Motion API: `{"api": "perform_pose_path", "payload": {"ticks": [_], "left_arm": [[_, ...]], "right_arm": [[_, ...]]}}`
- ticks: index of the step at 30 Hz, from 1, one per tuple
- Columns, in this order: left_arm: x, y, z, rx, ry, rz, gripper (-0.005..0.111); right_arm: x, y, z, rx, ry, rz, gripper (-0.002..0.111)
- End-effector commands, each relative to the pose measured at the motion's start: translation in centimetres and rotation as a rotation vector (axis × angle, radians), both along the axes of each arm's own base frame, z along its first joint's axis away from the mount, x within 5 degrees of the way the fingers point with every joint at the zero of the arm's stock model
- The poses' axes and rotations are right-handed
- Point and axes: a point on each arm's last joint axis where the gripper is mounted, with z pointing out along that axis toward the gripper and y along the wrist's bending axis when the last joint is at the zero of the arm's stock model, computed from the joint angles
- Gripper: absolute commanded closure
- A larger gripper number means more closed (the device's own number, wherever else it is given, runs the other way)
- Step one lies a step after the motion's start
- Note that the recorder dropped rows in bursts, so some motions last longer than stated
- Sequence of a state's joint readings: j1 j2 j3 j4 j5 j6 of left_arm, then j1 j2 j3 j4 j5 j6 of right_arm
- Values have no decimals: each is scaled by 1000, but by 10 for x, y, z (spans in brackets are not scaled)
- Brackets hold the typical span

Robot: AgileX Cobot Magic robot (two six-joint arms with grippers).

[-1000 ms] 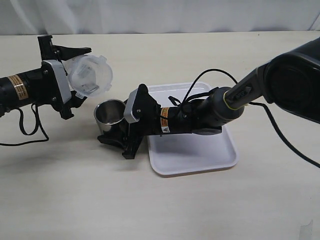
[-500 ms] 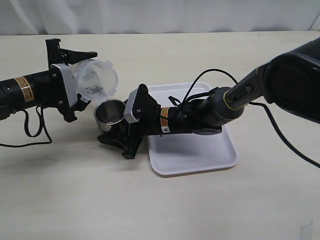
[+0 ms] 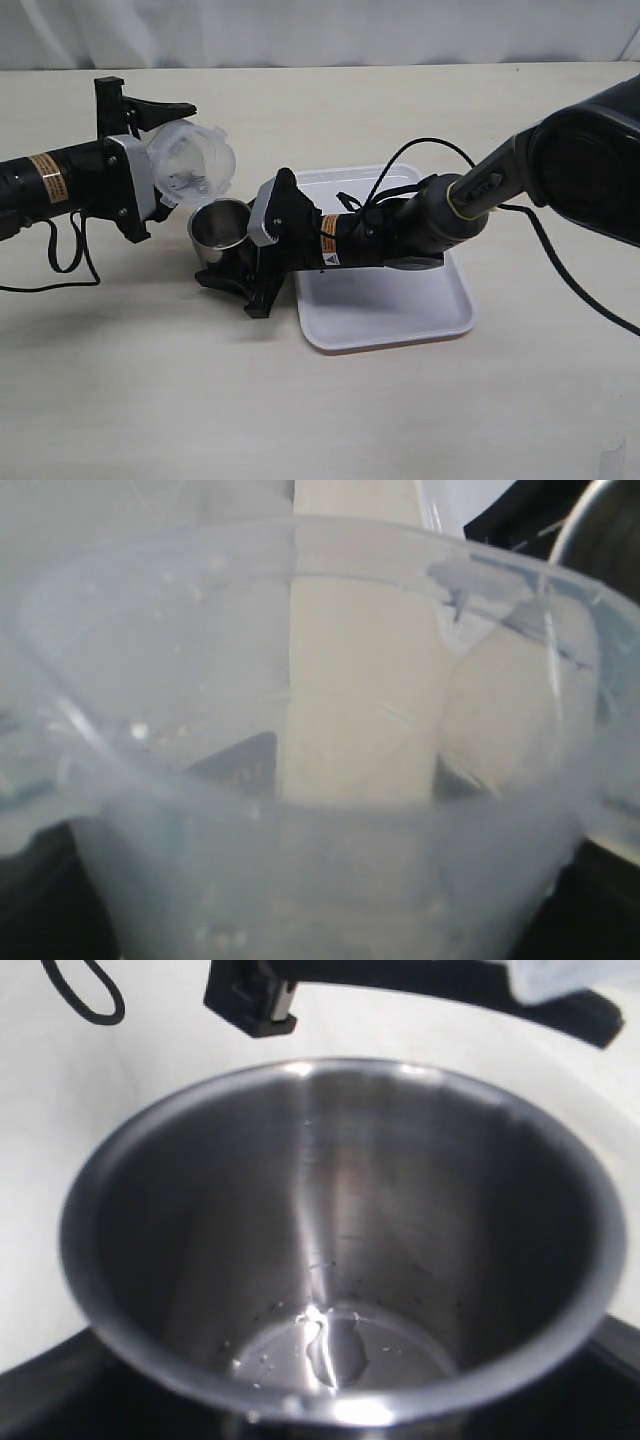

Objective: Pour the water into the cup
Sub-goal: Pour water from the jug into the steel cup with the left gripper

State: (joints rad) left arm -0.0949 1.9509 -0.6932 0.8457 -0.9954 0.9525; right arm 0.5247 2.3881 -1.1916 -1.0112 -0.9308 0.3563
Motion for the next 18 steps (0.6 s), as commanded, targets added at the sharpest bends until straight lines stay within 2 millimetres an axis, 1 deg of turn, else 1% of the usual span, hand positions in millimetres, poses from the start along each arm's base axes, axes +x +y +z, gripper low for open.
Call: {"api": "perform_pose_path", "payload": {"ticks": [1, 18], "left_arm": [[3, -2, 7, -20, -51, -2, 107], [5, -2, 9, 33, -123, -24, 107]], "right_arm": [[0, 0, 0, -20, -8, 8, 104], [0, 0, 0, -20, -8, 8, 104]]}}
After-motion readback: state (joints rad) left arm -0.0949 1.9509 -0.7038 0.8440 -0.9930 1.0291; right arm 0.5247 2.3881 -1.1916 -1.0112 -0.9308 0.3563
